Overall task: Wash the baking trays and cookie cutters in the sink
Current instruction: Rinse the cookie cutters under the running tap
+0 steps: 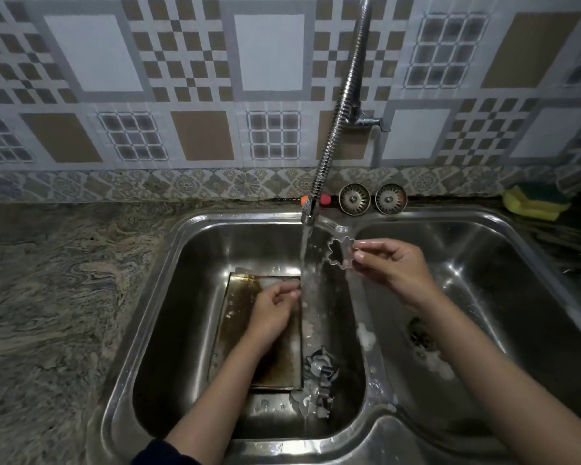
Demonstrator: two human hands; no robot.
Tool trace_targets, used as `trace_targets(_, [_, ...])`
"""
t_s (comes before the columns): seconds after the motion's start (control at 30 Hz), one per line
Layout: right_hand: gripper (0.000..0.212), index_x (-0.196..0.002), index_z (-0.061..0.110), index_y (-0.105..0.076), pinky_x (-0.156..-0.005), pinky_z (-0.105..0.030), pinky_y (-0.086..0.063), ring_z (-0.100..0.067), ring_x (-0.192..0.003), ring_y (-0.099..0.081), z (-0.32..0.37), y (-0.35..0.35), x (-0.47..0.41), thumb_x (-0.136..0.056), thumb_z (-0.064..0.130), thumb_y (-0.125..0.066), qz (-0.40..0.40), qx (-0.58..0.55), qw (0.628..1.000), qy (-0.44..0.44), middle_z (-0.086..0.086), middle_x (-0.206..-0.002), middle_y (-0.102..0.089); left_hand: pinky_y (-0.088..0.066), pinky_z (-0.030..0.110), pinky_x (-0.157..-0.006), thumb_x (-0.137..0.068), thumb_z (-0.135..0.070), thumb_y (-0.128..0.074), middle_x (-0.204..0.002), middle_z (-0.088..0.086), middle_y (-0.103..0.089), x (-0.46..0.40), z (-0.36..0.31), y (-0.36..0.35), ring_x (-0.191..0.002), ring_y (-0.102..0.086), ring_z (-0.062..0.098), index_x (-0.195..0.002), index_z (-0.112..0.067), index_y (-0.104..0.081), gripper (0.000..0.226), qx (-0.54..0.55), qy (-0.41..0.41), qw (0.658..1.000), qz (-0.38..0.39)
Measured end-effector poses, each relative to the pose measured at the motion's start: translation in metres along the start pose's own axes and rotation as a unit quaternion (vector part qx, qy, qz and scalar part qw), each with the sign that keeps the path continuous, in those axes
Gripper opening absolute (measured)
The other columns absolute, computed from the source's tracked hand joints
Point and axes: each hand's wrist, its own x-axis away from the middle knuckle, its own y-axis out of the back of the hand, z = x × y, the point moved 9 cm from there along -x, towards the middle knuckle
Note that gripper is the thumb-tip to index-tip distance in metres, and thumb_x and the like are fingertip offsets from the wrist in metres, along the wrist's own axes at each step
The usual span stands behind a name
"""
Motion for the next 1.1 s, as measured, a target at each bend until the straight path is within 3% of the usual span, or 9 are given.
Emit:
trace_targets(0.13, [0.016, -0.092, 0.002, -0.071, -0.064, -0.013, -0.052, 0.003, -0.062, -0.064, -0.012, 0.058, 0.022, -0.078, -0.007, -0.07, -0.021, 0.224, 0.974, 0.003, 0.002, -0.073, -0.071, -0.052, 0.022, -0.08, -0.089, -0.013, -0.061, -0.105, 0.007, -0.067, 0.013, 0.05, -0.035, -0.098, -0.064, 0.02, -0.111, -0.018, -0.062, 0.023, -0.212, 0.023, 0.968, 0.134])
trace_targets(0.23, [0.016, -0.082, 0.007, -0.071, -0.053, -0.005, -0.043, 0.013, -0.051, -0.056, -0.048, 0.099, 0.033, -0.078, -0.008, -0.068, -0.025, 0.401, 0.914, -0.053, -0.001, -0.07, -0.065, -0.047, 0.025, -0.089, -0.081, -0.017, -0.067, -0.113, 0.007, -0.065, 0.026, 0.074, -0.062, -0.105, -0.061, 0.021, -0.115, -0.015, -0.061, 0.034, -0.398, -0.031, 0.885, 0.242])
trace_targets(0.33, [0.025, -0.071, 0.011, -0.07, -0.056, -0.016, -0.043, -0.003, -0.062, -0.063, -0.111, 0.121, 0.039, -0.077, -0.009, -0.056, 0.026, 0.522, 0.841, -0.138, -0.011, -0.074, -0.067, -0.041, 0.027, -0.09, -0.077, -0.032, -0.071, -0.12, 0.009, -0.058, 0.033, 0.09, -0.081, -0.11, -0.054, 0.025, -0.124, -0.016, -0.054, 0.052, -0.548, -0.086, 0.775, 0.303])
trace_targets(0.4, [0.019, -0.078, 0.007, -0.071, -0.054, -0.013, -0.039, -0.021, -0.083, -0.066, -0.15, 0.124, 0.046, -0.081, 0.0, -0.053, 0.089, 0.586, 0.782, -0.193, -0.013, -0.087, -0.071, -0.041, 0.029, -0.093, -0.075, -0.039, -0.072, -0.126, 0.008, -0.054, 0.031, 0.097, -0.089, -0.114, -0.051, 0.026, -0.131, -0.023, -0.047, 0.063, -0.585, -0.102, 0.742, 0.312])
trace_targets(0.5, [0.017, -0.08, 0.011, -0.073, -0.06, -0.019, -0.046, -0.016, -0.077, -0.067, -0.188, 0.123, 0.053, -0.08, 0.003, -0.058, 0.148, 0.595, 0.754, -0.237, -0.01, -0.091, -0.074, -0.039, 0.029, -0.096, -0.078, -0.038, -0.069, -0.132, 0.007, -0.05, 0.03, 0.095, -0.098, -0.12, -0.049, 0.026, -0.137, -0.026, -0.042, 0.066, -0.612, -0.123, 0.715, 0.316])
trace_targets(0.67, [0.014, -0.083, 0.015, -0.075, -0.051, -0.007, -0.039, -0.002, -0.061, -0.055, -0.207, 0.125, 0.049, -0.076, 0.004, -0.07, 0.176, 0.583, 0.75, -0.259, 0.008, -0.067, -0.065, -0.044, 0.03, -0.088, -0.076, -0.03, -0.069, -0.12, 0.005, -0.057, 0.026, 0.09, -0.102, -0.11, -0.055, 0.024, -0.121, -0.023, -0.055, 0.048, -0.599, -0.125, 0.735, 0.291])
trace_targets(0.8, [0.017, -0.093, 0.015, -0.075, -0.07, -0.018, -0.05, -0.009, -0.083, -0.064, -0.182, 0.123, 0.037, -0.079, 0.011, -0.067, 0.165, 0.58, 0.764, -0.231, 0.002, -0.088, -0.072, -0.044, 0.029, -0.085, -0.082, -0.027, -0.062, -0.111, 0.003, -0.063, 0.023, 0.085, -0.097, -0.105, -0.058, 0.023, -0.11, -0.022, -0.06, 0.029, -0.58, -0.123, 0.759, 0.269])
trace_targets(0.93, [0.014, -0.081, 0.02, -0.073, -0.074, -0.023, -0.049, -0.009, -0.073, -0.063, -0.128, 0.117, 0.028, -0.081, 0.008, -0.064, 0.097, 0.548, 0.815, -0.161, 0.005, -0.079, -0.071, -0.047, 0.026, -0.073, -0.083, -0.011, -0.053, -0.081, -0.004, -0.065, 0.016, 0.07, -0.079, -0.085, -0.064, 0.018, -0.076, -0.024, -0.06, 0.016, -0.467, -0.095, 0.852, 0.218])
trace_targets(1.1, [0.009, -0.086, 0.021, -0.069, -0.066, -0.017, -0.046, -0.009, -0.064, -0.057, -0.06, 0.088, 0.03, -0.081, 0.014, -0.072, 0.021, 0.447, 0.891, -0.077, 0.003, -0.068, -0.064, -0.043, 0.005, -0.063, -0.083, -0.001, -0.066, -0.071, -0.009, -0.062, 0.009, 0.039, -0.052, -0.064, -0.056, -0.006, -0.078, -0.014, -0.066, 0.014, -0.277, -0.043, 0.945, 0.167])
